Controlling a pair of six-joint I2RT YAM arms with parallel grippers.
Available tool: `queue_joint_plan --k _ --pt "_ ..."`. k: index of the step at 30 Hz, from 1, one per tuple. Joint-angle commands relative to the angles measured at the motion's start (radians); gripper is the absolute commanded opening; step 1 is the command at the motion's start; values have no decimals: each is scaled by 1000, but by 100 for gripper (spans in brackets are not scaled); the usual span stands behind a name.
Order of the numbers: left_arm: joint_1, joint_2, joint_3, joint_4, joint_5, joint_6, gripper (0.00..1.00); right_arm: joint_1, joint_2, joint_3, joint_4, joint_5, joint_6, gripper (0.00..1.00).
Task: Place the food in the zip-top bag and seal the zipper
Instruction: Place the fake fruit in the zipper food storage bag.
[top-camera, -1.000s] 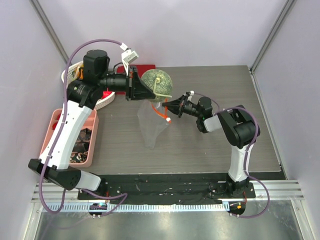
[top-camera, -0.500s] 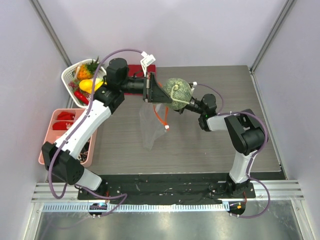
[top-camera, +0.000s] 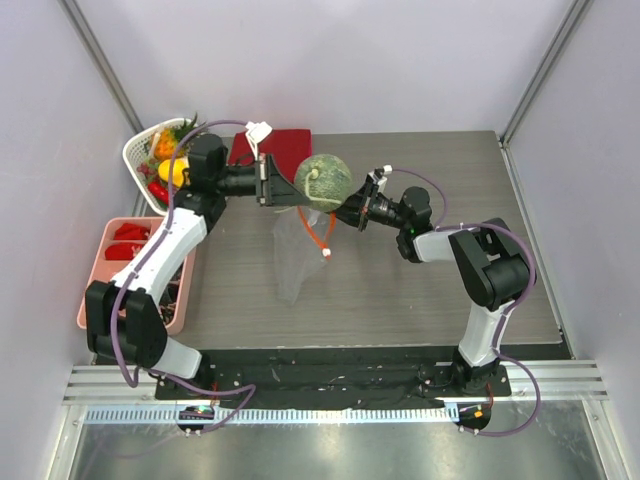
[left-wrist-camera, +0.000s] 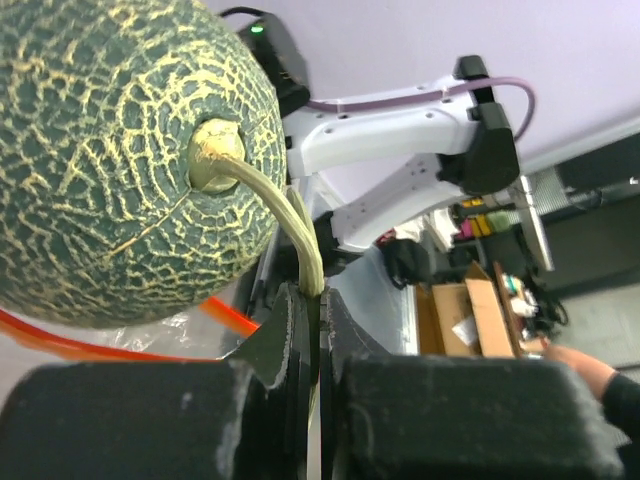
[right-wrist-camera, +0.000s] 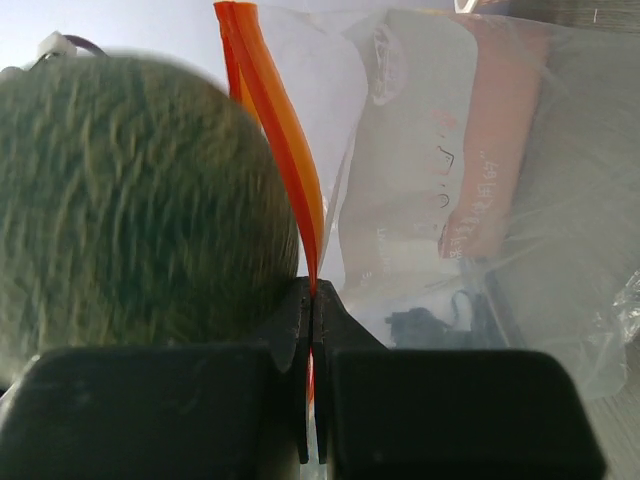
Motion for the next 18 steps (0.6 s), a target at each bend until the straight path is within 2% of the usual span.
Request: queue_joint_plan --k 1,2,5,6,7,9,12,15,18 --pt "50 -62 125 -462 66 373 0 -14 -65 20 29 -19 -33 1" --pt "53 -56 163 -708 60 586 0 -15 -65 23 23 -21 -35 1" --pt "52 5 329 -1085 24 895 0 -20 -67 37 3 -27 -56 1" --pt "53 27 372 -1327 14 1077 0 -21 -67 41 -6 -29 -61 1" --pt "52 53 450 -1432 0 1184 0 -23 -68 49 -14 -32 -78 1" --pt "52 117 513 -1689 -49 1391 0 -26 -70 52 -35 -35 -90 1" --pt "52 174 581 -1804 -124 1412 0 -26 -74 69 -61 -41 -115 1" --pt "39 194 607 -1793 -198 1369 0 -24 -79 92 -84 -53 -144 1" --pt "22 226 639 -1732 -281 1228 0 -18 -97 115 -121 -71 -191 1"
